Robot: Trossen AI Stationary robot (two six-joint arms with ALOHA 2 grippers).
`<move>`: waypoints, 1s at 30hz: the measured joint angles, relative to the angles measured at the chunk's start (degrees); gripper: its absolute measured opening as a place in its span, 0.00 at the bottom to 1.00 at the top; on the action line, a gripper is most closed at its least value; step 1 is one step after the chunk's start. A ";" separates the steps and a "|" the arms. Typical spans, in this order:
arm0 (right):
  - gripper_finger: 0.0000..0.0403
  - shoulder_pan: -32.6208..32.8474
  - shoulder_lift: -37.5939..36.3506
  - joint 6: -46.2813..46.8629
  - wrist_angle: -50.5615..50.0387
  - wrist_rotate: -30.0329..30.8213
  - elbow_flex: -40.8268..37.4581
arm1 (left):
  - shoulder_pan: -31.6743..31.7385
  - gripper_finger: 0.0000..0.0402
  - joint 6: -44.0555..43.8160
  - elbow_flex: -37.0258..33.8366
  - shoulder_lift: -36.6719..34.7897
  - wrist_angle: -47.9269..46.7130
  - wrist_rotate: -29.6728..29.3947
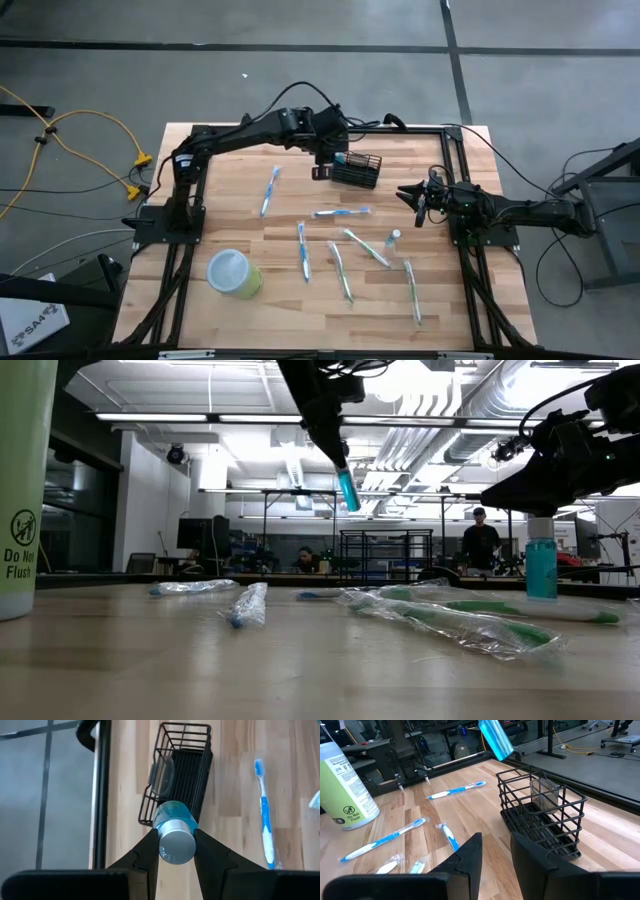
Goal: Pick & Place toothbrushing station
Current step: Put the left blue mouthwash into the middle section of the black mesh organizer
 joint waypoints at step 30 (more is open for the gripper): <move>0.23 -0.01 0.00 0.02 -0.02 0.00 0.00 | 0.95 0.22 3.14 10.81 12.71 -2.43 4.65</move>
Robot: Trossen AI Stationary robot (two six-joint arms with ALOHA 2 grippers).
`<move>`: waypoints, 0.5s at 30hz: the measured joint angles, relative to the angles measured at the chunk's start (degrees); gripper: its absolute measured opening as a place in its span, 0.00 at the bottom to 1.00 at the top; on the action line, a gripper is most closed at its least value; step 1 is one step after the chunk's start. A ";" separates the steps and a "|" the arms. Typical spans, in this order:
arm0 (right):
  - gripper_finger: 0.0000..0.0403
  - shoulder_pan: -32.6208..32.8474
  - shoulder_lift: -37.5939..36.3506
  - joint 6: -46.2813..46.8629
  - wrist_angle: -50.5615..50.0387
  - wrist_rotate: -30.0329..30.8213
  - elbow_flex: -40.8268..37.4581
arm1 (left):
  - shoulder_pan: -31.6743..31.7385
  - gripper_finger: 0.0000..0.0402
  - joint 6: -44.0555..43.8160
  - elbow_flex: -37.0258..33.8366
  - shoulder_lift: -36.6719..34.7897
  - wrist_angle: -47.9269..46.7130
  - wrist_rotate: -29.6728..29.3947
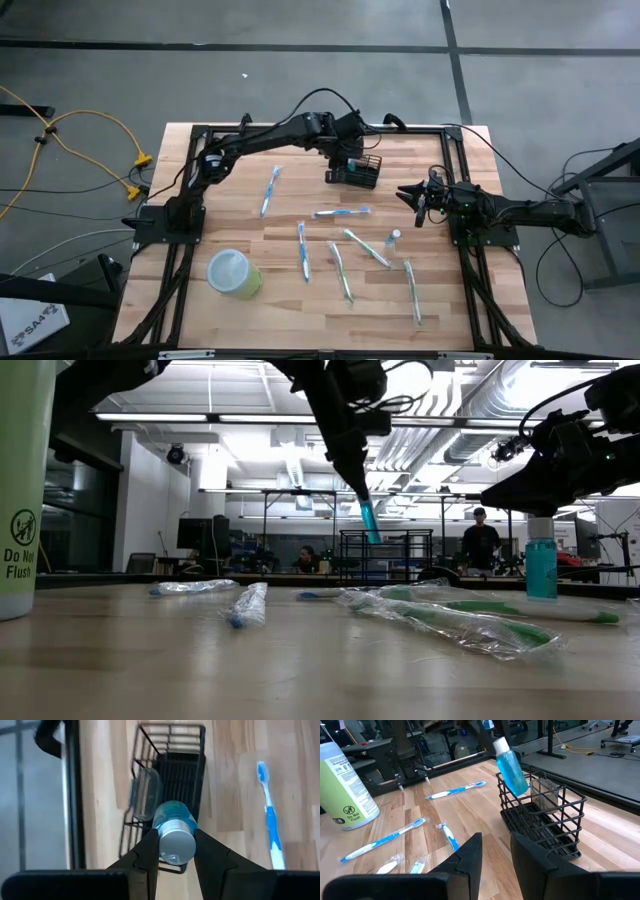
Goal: Pick & Place toothbrushing station
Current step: Put the left blue mouthwash into the middle section of the black mesh organizer
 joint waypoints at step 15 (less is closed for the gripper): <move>0.23 0.00 0.00 -0.01 0.00 0.00 0.00 | 1.24 0.22 0.92 -0.02 1.99 1.49 1.69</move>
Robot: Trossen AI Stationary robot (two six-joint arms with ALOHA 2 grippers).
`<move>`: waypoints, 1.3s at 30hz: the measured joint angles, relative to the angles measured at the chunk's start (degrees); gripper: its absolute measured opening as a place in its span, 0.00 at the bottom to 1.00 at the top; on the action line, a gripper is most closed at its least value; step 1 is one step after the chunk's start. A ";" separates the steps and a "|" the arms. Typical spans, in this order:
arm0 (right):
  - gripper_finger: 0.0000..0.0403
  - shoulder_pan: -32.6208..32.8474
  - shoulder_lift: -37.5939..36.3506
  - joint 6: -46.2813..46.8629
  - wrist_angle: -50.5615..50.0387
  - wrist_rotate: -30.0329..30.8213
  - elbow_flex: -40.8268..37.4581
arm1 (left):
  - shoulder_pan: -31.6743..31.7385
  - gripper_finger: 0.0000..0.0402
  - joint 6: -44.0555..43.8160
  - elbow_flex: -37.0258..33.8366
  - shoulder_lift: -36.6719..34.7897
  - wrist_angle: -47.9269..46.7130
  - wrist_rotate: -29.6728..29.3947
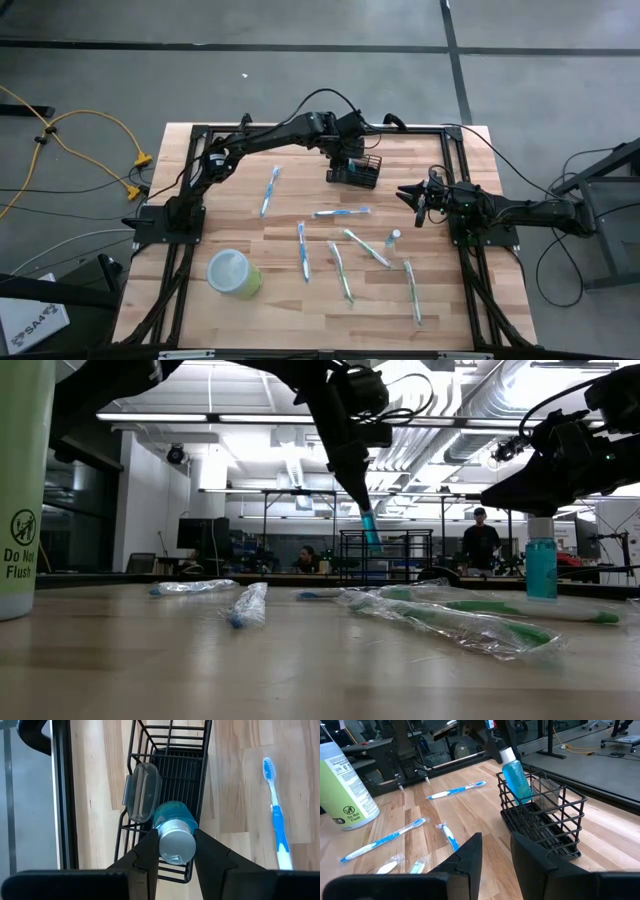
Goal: Pick & Place toothbrushing station
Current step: Put the left blue mouthwash into the middle section of the black mesh organizer
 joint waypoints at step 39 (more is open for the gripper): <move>0.23 0.01 -0.02 -0.01 0.00 0.00 0.00 | 1.82 0.22 1.73 0.00 2.56 -1.27 4.30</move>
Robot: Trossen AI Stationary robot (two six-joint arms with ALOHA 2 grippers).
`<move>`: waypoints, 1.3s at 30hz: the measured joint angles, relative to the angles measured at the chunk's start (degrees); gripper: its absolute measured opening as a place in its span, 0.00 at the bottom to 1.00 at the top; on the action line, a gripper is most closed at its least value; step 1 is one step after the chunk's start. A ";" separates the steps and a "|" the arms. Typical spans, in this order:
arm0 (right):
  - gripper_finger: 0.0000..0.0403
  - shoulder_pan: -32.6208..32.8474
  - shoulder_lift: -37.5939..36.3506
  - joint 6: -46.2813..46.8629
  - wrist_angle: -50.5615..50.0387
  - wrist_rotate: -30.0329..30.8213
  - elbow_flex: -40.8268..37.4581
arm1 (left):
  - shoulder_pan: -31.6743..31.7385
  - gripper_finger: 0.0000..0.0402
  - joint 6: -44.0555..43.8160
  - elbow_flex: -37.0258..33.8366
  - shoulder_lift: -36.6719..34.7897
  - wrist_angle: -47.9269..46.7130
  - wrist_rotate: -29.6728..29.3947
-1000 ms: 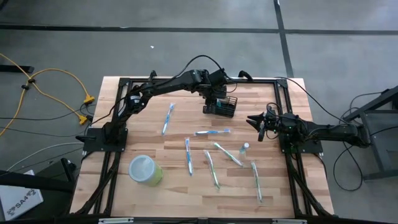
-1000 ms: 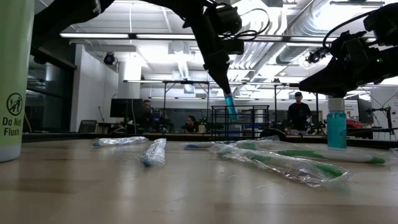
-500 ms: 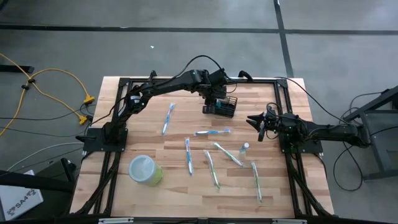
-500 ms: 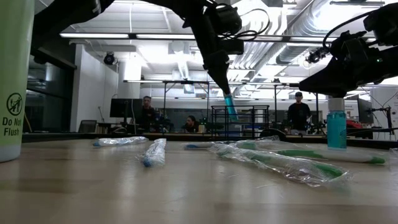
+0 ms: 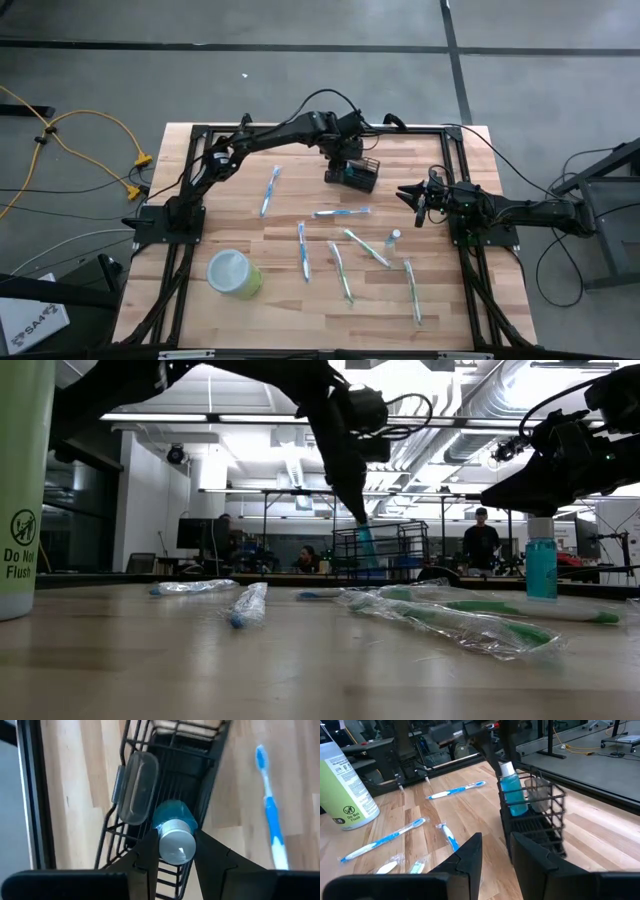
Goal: Pick & Place toothbrushing station
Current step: Put the left blue mouthwash into the middle section of the black mesh organizer, then put the blue mouthwash into the middle section of the black mesh organizer
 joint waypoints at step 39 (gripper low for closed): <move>0.23 -0.02 0.02 0.02 0.00 0.00 0.00 | -0.16 0.36 0.09 0.85 0.19 2.10 -2.01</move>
